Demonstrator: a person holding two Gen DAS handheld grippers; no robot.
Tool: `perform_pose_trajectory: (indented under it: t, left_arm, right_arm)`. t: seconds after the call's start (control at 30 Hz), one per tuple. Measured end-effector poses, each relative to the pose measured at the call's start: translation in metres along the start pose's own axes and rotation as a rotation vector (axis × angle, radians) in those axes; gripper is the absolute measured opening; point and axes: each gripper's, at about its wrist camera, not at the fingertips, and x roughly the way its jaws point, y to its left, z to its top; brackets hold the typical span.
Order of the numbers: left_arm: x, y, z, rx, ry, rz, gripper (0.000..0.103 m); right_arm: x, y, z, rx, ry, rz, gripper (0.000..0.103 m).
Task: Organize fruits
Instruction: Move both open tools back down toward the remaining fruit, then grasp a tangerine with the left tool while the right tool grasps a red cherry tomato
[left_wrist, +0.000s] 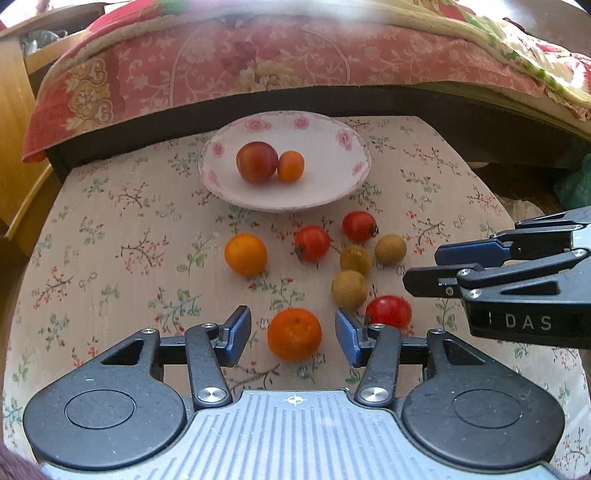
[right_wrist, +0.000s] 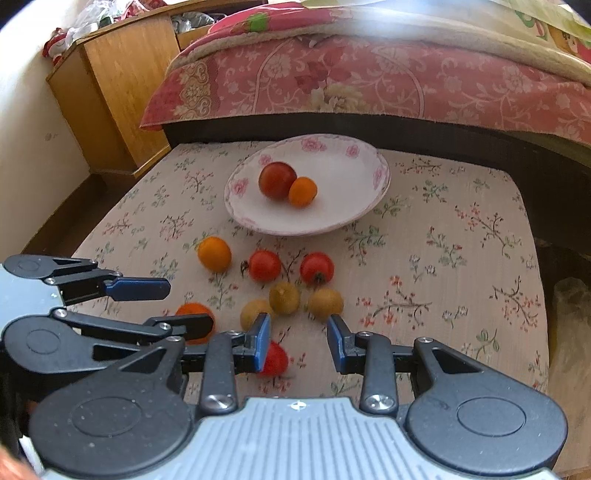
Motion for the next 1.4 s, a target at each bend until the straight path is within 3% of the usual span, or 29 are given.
perform_pose_trajectory:
  t: [0.43,1.17,1.4]
  left_arm:
    - [0.009,0.001,-0.010,0.034,0.023,0.004,0.060]
    - [0.029,0.000,-0.007,0.087,0.028,-0.036,0.058]
    - [0.029,-0.002,-0.007,0.084,0.022,-0.048,0.049]
  right_arm:
    - [0.013,0.018,-0.014,-0.114,0.059,0.028,0.038]
    - [0.025,0.013,-0.011,-0.168,0.112,0.095,0.042]
    - [0.026,0.010,-0.010,-0.167,0.119,0.100,0.042]
